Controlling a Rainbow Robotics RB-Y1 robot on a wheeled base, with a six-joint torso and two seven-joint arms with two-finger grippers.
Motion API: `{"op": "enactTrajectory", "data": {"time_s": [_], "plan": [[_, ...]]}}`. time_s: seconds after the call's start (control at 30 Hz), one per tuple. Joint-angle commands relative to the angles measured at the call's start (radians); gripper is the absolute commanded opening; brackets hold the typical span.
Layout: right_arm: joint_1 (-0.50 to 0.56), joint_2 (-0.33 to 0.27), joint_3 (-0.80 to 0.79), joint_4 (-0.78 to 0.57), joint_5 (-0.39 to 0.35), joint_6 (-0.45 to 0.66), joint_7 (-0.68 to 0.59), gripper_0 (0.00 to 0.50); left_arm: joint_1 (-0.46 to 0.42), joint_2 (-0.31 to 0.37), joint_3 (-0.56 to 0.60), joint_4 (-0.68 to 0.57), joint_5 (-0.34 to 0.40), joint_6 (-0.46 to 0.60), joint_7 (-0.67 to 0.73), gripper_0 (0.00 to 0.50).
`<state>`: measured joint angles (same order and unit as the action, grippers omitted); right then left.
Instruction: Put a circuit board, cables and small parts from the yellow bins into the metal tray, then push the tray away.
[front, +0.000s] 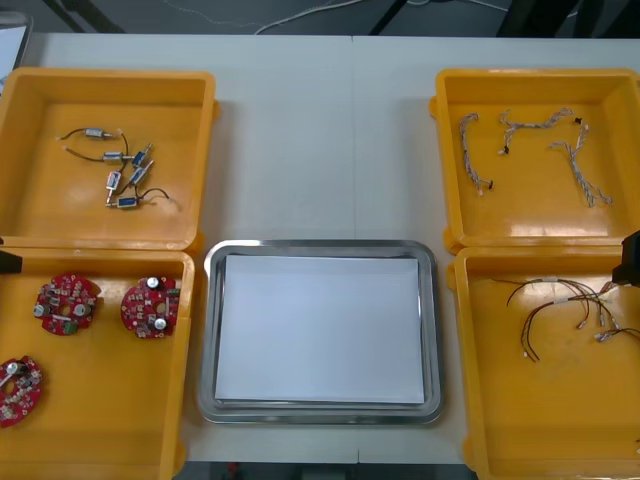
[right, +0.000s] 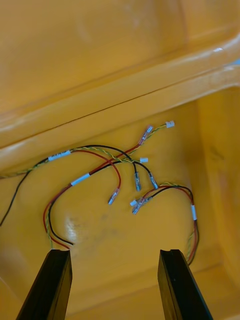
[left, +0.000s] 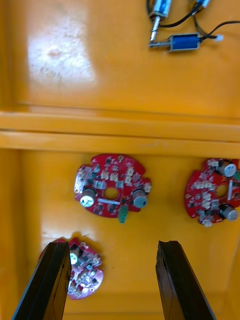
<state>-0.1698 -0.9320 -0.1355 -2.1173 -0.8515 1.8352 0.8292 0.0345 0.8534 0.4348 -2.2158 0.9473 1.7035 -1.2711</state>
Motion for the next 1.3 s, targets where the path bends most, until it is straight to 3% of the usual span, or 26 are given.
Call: {"op": "enactTrajectory", "data": {"time_s": [0.03, 0.17, 0.23, 0.47, 0.57, 0.73, 1.07, 1.3], "plan": [[0.067, 0.009, -0.033, -0.003, 0.019, -0.07, -0.124, 0.5, 0.15, 0.0, 0.061, -0.058, 0.007, -0.084, -0.079, 0.5], [0.112, 0.013, -0.035, -0.004, 0.022, -0.145, -0.222, 0.5, 0.213, -0.005, 0.061, -0.058, 0.001, -0.16, -0.085, 0.5], [0.145, 0.022, -0.038, -0.003, 0.035, -0.203, -0.305, 0.5, 0.252, -0.039, 0.062, -0.056, -0.012, -0.212, -0.071, 0.5], [0.185, 0.055, -0.042, -0.003, 0.092, -0.237, -0.464, 0.5, 0.271, -0.188, 0.101, -0.055, -0.053, -0.223, -0.06, 0.5], [0.2, 0.067, -0.042, -0.003, 0.13, -0.248, -0.518, 0.5, 0.269, -0.235, 0.102, -0.055, -0.111, -0.226, -0.031, 0.5], [0.233, 0.087, -0.041, -0.003, 0.186, -0.274, -0.541, 0.5, 0.272, -0.29, 0.105, -0.055, -0.148, -0.228, 0.03, 0.5], [0.273, 0.144, -0.041, 0.05, 0.218, -0.326, -0.552, 0.5, 0.305, -0.307, 0.07, -0.032, -0.303, -0.226, 0.059, 0.5], [0.271, 0.173, -0.041, 0.091, 0.207, -0.337, -0.547, 0.5, 0.312, -0.297, 0.048, 0.031, -0.34, -0.24, 0.09, 0.5]]}}
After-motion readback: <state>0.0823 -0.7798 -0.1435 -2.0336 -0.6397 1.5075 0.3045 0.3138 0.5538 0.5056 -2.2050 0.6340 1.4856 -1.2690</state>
